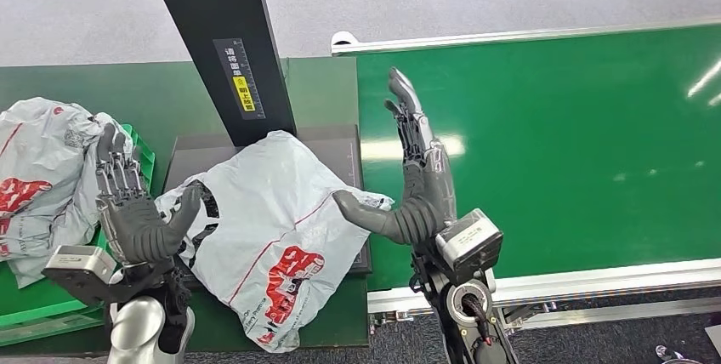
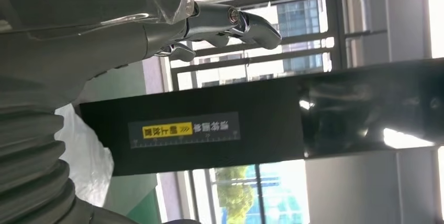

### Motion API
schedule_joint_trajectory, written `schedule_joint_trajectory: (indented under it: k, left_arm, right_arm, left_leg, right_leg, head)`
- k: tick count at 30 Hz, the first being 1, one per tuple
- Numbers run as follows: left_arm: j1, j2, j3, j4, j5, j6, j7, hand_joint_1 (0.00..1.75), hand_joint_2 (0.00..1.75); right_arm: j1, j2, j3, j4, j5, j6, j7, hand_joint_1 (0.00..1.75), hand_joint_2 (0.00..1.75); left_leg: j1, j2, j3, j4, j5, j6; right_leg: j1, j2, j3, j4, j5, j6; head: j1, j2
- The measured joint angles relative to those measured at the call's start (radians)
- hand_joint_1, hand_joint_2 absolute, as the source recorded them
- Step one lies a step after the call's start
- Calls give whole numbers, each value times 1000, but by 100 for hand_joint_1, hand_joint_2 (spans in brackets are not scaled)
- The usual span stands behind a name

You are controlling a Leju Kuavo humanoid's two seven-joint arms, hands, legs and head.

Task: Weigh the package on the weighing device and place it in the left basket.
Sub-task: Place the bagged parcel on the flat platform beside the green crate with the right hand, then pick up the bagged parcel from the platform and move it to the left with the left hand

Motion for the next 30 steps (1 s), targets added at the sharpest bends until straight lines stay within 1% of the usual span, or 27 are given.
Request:
schedule_joint_trajectory:
  k: [2, 3, 6, 8, 11, 13, 17, 21, 24, 26, 28, 30]
  left_arm:
    - [-4, 4, -14, 10, -81, -34, 43, 0, 175]
    - [-8, 9, -29, 18, -160, -59, 85, 0, 175]
    - [-21, 27, -96, 65, -498, -119, 250, 0, 175]
    - [-36, 32, -145, 124, -706, -129, 345, 0, 175]
    - [-77, 34, -205, 260, -932, -133, 463, 0, 175]
    - [-103, 33, -230, 353, -993, -137, 494, 0, 175]
    - [-153, 26, -252, 492, -1045, -160, 526, 0, 175]
    - [-202, 14, -255, 584, -1066, -158, 527, 2, 175]
    - [-220, 7, -255, 619, -1068, -149, 517, 2, 175]
    - [-227, 4, -255, 633, -1068, -147, 514, 72, 175]
    - [-230, 1, -255, 644, -1069, -146, 511, 154, 175]
    - [-230, 0, -255, 649, -1068, -143, 500, 169, 175]
  right_arm:
    - [6, 0, -4, -5, 2, -4, 0, 0, 175]
    - [9, 0, -6, -9, 2, -5, 0, 0, 175]
    - [18, 0, -16, -23, 2, 13, -1, 0, 175]
    - [25, 0, -24, -33, -4, 34, -5, 0, 175]
    - [30, 4, -31, -40, -10, 54, -14, 0, 175]
    - [31, 7, -34, -41, -10, 61, -16, 0, 175]
    - [31, 12, -37, -41, -10, 64, -16, 0, 175]
    - [31, 20, -39, -41, -10, 64, -16, 0, 175]
    - [32, 21, -40, -41, -10, 65, -16, 0, 175]
    - [32, 21, -41, -41, -10, 65, -15, 0, 175]
    - [32, 21, -41, -41, -10, 65, -15, 0, 175]
    - [32, 21, -42, -41, -10, 65, -15, 0, 175]
  left_leg:
    - [0, 0, 0, 0, 0, 0]
    - [0, 0, 0, 0, 0, 0]
    - [0, 0, 0, 0, 0, 0]
    - [0, 0, 0, 0, 0, 0]
    - [0, 0, 0, 0, 0, 0]
    - [0, 0, 0, 0, 0, 0]
    - [0, 0, 0, 0, 0, 0]
    - [0, -1, 2, 0, 0, 0]
    - [0, -2, 5, 0, 0, 0]
    - [-1, -2, 6, 0, 0, 0]
    - [-1, -2, 7, 0, 0, 1]
    - [-1, -2, 8, 0, 0, 1]
  right_leg:
    - [0, 0, 0, 0, 0, 0]
    - [0, 0, 0, 0, 0, 0]
    - [0, 0, 0, 0, 0, 0]
    - [0, 0, 0, 0, 0, 0]
    - [0, 0, 0, 0, 0, 0]
    - [0, 0, 0, 0, 0, 0]
    - [0, 0, 1, 0, 0, 0]
    - [0, -1, 4, 0, 0, 0]
    - [0, -2, 7, 0, 0, 0]
    - [-1, -2, 9, 0, 0, 0]
    - [-1, -3, 10, 0, 0, 0]
    - [-1, -3, 11, 0, 0, 0]
  head:
    - [0, 0]
    - [0, 0]
    - [0, 0]
    - [0, 0]
    - [0, 0]
    - [0, 0]
    - [0, 0]
    - [0, 0]
    - [0, 0]
    - [0, 0]
    - [0, 0]
    - [0, 0]
